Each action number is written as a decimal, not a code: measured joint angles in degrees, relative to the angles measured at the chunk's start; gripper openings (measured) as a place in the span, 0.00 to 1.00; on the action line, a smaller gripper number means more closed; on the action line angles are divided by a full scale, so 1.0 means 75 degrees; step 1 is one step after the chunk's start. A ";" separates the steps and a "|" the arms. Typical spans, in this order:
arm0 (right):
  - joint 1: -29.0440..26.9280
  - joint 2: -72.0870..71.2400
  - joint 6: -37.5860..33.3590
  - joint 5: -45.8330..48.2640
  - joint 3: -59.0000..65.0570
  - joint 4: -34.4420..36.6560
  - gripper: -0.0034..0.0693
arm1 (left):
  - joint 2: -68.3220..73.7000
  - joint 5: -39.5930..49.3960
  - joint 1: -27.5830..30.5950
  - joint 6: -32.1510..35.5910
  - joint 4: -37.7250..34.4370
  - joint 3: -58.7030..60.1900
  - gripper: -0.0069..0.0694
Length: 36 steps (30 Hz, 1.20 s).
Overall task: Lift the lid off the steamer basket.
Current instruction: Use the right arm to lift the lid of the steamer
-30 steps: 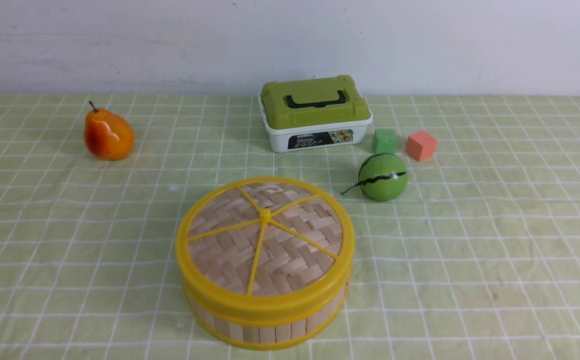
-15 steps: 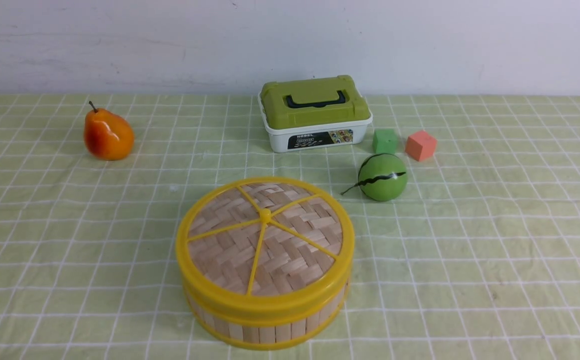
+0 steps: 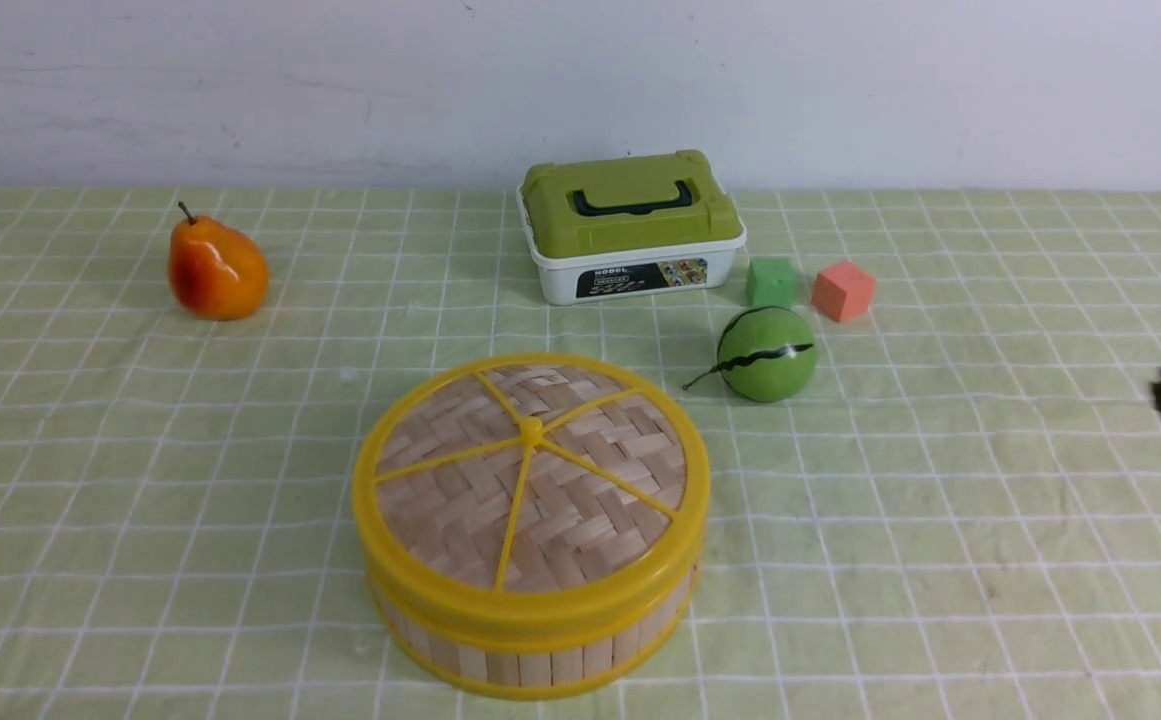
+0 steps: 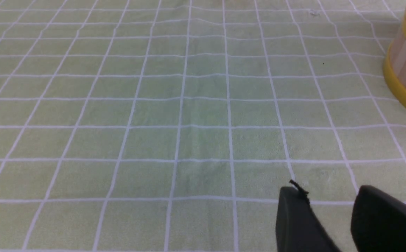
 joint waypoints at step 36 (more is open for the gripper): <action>0.3622 0.8166 0.1836 -0.0636 -0.5987 -0.1498 0.58 | 0.0000 0.0000 0.0000 0.0000 0.0000 0.0000 0.40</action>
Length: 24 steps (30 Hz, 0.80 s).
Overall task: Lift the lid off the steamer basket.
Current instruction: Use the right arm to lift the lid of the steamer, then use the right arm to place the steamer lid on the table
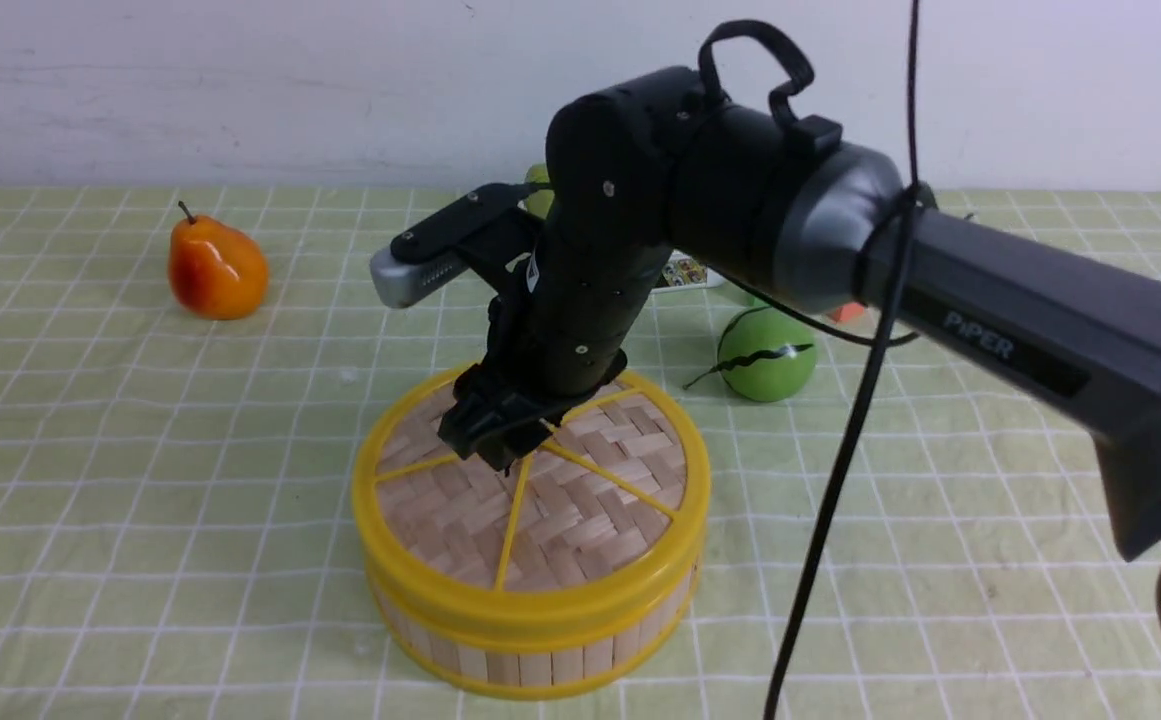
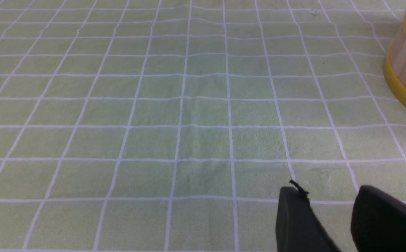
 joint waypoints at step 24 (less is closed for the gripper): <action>-0.0652 -0.2119 -0.0232 0.1163 -0.0381 -0.0436 0.15 | 0.0000 0.0000 0.0000 0.0000 0.0000 0.0000 0.40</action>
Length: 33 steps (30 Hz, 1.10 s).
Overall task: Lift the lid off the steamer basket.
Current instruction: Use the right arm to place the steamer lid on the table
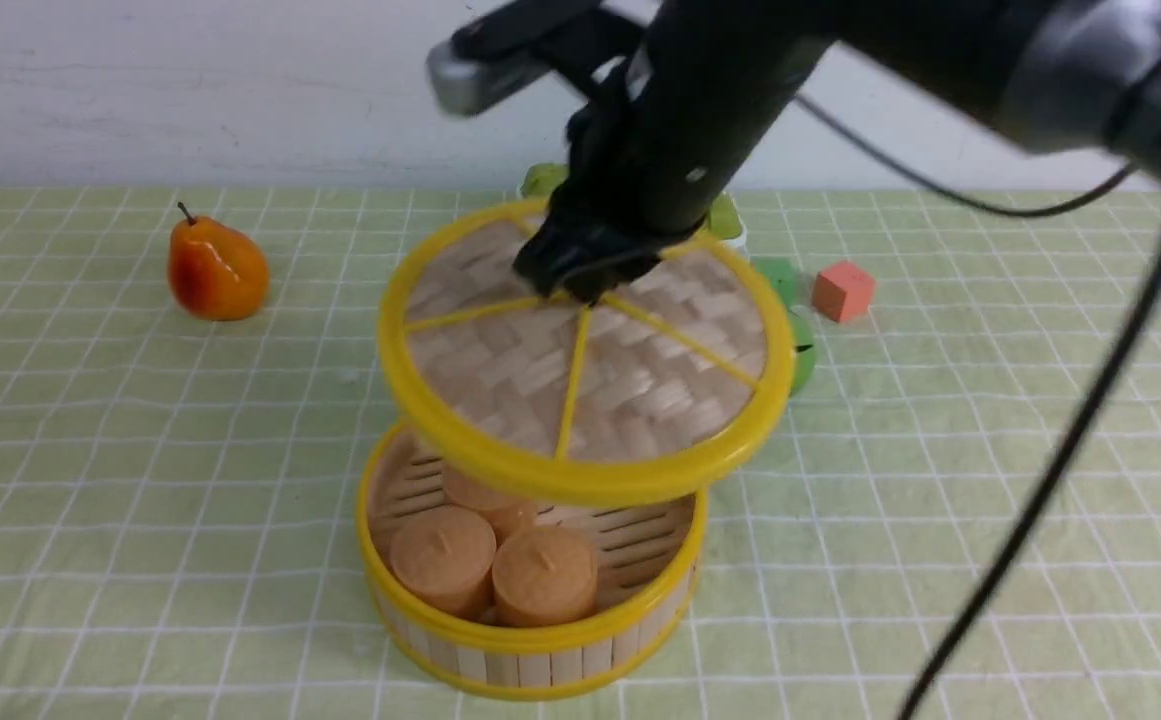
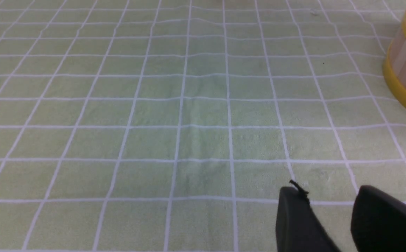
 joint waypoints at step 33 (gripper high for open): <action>-0.3076 -0.2379 0.1397 -0.5384 0.8007 -0.0193 0.51 | 0.0000 0.0007 0.0000 0.0000 0.0000 0.0000 0.40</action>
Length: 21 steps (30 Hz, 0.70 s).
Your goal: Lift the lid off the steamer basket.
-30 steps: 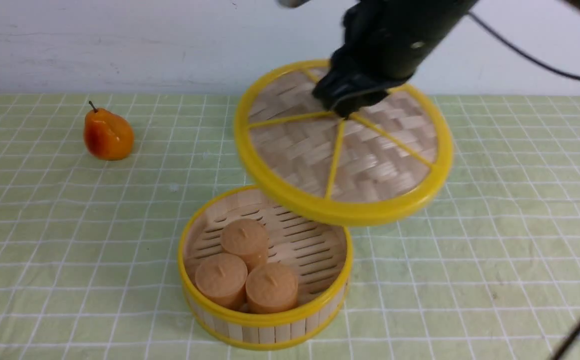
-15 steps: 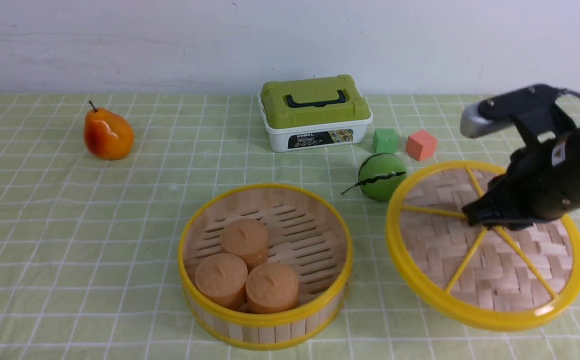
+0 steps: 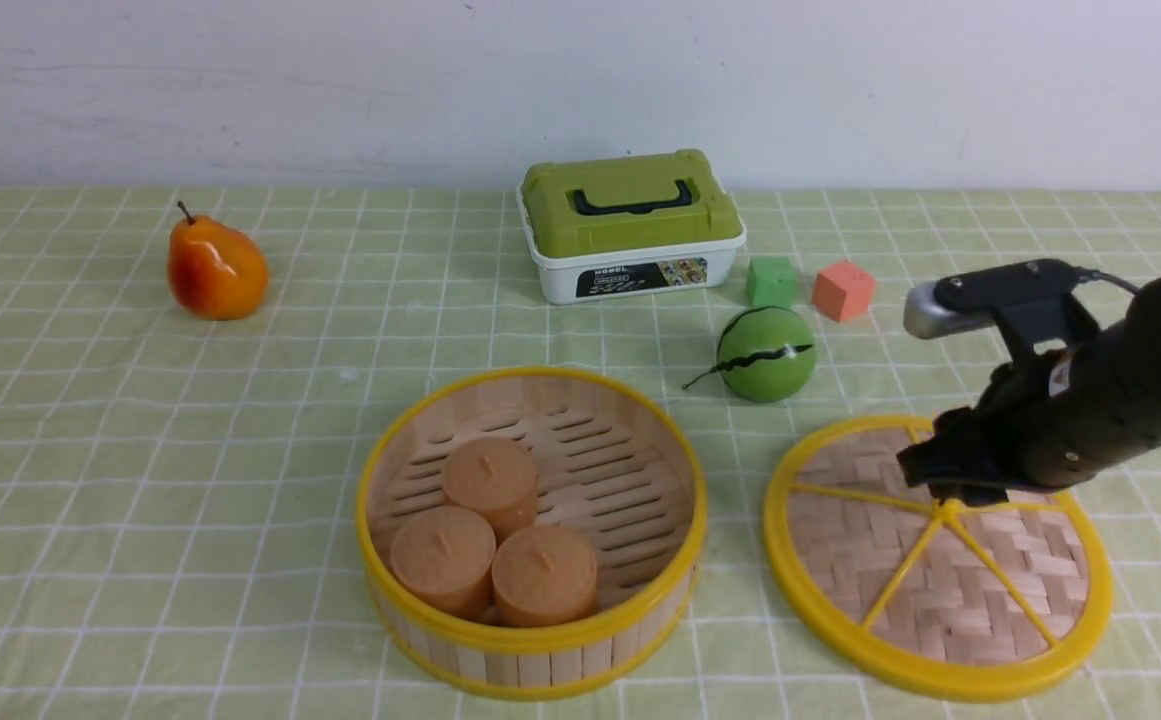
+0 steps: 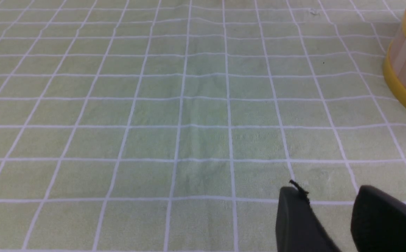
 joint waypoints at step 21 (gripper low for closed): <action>0.0000 -0.8586 -0.0163 0.1330 0.2140 -0.0159 0.01 | 0.0000 0.0000 0.0000 0.0000 0.0000 0.0000 0.40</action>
